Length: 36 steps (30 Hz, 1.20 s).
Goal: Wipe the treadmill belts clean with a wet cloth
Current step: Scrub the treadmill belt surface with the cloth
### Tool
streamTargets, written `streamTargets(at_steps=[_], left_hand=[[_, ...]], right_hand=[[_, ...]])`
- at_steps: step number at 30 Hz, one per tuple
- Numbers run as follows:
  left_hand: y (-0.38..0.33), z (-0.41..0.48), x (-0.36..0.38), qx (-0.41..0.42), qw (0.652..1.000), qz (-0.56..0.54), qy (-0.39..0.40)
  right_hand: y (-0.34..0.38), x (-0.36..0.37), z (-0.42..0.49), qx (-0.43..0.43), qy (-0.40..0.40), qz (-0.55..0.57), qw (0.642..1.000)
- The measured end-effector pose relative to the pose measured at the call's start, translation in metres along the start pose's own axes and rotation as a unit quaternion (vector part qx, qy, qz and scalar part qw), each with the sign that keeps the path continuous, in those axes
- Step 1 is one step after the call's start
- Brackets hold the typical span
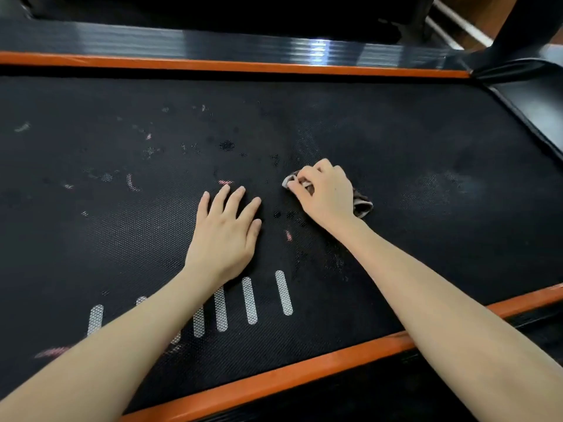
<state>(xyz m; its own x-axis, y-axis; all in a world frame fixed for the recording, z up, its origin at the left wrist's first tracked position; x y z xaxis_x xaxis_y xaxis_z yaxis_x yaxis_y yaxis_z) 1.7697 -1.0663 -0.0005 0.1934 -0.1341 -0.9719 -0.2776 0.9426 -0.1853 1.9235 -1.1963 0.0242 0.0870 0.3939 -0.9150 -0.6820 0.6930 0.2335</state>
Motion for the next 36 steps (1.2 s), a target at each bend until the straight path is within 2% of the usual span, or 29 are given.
streamTargets(at_steps=[6,9,14,19,21,22,24,26,31,36], left_hand=[[0.0,0.0,-0.003,-0.007,1.0,-0.006,-0.003],[0.0,-0.001,-0.005,-0.013,1.0,-0.01,-0.003],[0.0,0.0,-0.006,-0.032,0.999,-0.016,0.002],[-0.002,0.0,-0.007,-0.035,0.999,0.007,0.017],[-0.003,0.0,-0.008,-0.037,0.999,0.02,0.023],[-0.004,0.0,-0.008,-0.039,0.999,0.024,0.024],[-0.006,0.0,-0.007,-0.042,0.998,0.029,0.024],[-0.006,0.0,-0.006,-0.045,0.998,0.034,0.022],[-0.009,0.0,-0.006,-0.055,0.998,0.033,0.018],[-0.01,0.0,-0.005,-0.051,0.998,0.035,0.015]], right_hand=[[0.03,-0.032,-0.115,-0.218,0.084,0.086,0.969],[0.021,-0.028,-0.092,-0.235,0.082,0.06,0.967],[0.015,-0.014,-0.049,-0.208,0.033,0.031,0.977],[0.006,-0.025,-0.079,-0.272,0.063,0.096,0.955],[-0.006,-0.021,-0.063,-0.3,0.061,0.091,0.948],[-0.014,-0.016,-0.045,-0.29,0.047,0.074,0.953],[-0.032,-0.007,0.003,-0.214,0.008,0.038,0.976],[-0.044,0.004,0.036,-0.159,0.006,0.026,0.987],[-0.045,0.012,0.027,-0.183,-0.034,0.048,0.981],[-0.032,-0.007,-0.01,-0.16,-0.024,0.075,0.984]])
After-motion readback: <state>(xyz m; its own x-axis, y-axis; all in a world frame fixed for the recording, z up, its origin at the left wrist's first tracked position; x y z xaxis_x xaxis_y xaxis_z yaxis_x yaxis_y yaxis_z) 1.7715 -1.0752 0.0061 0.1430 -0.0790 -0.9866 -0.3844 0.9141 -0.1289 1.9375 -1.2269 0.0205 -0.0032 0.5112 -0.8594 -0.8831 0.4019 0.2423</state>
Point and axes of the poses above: each hand's wrist, its own z-axis towards the middle knuckle, its own x-axis out of the palm, y = z × x, the point moved 2 cm from there along z, towards the middle knuckle, and after that the axes turned 2 degrees about -x, right-handed, at the moved point
